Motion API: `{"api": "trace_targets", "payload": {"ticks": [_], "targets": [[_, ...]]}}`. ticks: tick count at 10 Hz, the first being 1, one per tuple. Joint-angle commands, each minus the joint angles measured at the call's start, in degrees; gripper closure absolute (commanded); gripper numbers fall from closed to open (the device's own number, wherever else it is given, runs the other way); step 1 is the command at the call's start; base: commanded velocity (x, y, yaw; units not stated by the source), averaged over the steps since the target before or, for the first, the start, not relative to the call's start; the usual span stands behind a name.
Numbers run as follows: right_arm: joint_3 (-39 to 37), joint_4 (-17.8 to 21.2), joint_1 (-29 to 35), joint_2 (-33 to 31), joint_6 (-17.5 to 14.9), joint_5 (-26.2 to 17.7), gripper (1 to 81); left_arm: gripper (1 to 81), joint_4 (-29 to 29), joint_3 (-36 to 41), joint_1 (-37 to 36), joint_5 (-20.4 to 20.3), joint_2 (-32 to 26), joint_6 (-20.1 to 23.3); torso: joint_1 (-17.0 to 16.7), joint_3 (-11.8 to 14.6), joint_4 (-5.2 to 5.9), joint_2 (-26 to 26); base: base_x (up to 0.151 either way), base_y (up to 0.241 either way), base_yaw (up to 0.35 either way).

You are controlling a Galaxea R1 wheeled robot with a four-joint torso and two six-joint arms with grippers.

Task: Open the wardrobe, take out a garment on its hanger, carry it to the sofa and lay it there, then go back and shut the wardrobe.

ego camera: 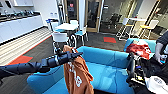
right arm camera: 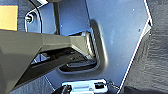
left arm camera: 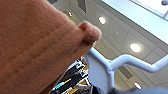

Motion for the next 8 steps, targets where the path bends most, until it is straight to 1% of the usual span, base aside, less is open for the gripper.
{"api": "trace_targets", "payload": {"ticks": [1,2,3,4,5,6,8], "targets": [[0.4,0.1,0.9,0.3,0.0,-2.9,1.0,81.1,0.5,0.5,-10.1,-6.4,-0.4,0.3,0.0,-5.3,0.00,0.0,0.000,0.000,0.000],[0.4,0.1,0.9,0.4,0.0,-2.9,1.0,81.1,0.5,-1.3,-10.7,-7.5,-0.2,-0.6,0.0,-6.2,0.00,0.0,0.000,0.000,0.000],[0.4,0.1,0.9,0.3,-0.1,-2.9,1.0,81.1,0.5,-3.0,-11.9,-8.0,0.2,-2.4,0.0,-7.8,0.00,0.0,0.000,0.000,0.000],[0.4,0.1,1.0,0.4,-0.1,-2.9,1.0,81.1,0.5,-5.2,-14.4,-8.1,1.3,-4.3,0.0,-4.4,0.00,0.0,0.000,0.000,0.000],[0.4,0.1,1.1,0.4,-0.1,-2.9,1.0,81.1,0.5,-7.9,-16.8,-8.0,2.9,-7.2,0.0,-6.2,0.00,0.0,0.000,0.000,0.000],[0.4,0.2,1.0,0.4,-0.1,-2.9,1.0,81.1,0.5,-10.0,-18.0,-7.8,3.7,-8.5,0.0,-7.2,0.00,0.1,0.000,0.000,0.000],[0.4,0.2,1.0,0.4,-0.1,-3.0,1.0,81.1,1.2,-15.0,-17.8,-7.9,2.4,-9.9,0.0,-7.8,0.00,0.1,0.000,0.000,0.000]]}}
